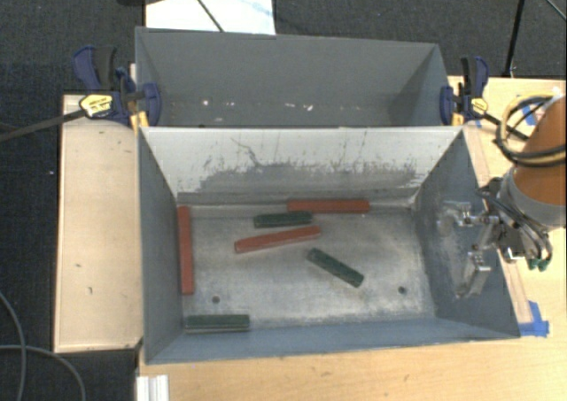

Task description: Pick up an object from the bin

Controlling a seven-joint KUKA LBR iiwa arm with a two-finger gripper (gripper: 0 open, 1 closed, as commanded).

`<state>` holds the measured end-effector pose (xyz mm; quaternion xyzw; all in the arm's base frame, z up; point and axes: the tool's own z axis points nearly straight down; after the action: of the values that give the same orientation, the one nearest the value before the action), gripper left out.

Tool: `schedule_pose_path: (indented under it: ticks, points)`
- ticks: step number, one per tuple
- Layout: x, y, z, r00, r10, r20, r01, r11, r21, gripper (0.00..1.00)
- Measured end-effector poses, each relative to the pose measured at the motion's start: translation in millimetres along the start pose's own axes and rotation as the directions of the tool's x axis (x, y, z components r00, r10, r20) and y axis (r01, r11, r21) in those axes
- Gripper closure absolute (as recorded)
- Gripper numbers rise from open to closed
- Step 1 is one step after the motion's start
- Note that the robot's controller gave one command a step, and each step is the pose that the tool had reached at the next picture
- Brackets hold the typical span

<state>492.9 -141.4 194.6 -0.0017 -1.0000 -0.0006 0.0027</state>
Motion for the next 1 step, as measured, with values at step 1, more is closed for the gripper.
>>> schedule_pose_path:
  ticks: [1]
  points:
    - [-1.9,0.6,-3.8,1.0,-0.005,0.008,0.005,1.0,0.002,0.0]
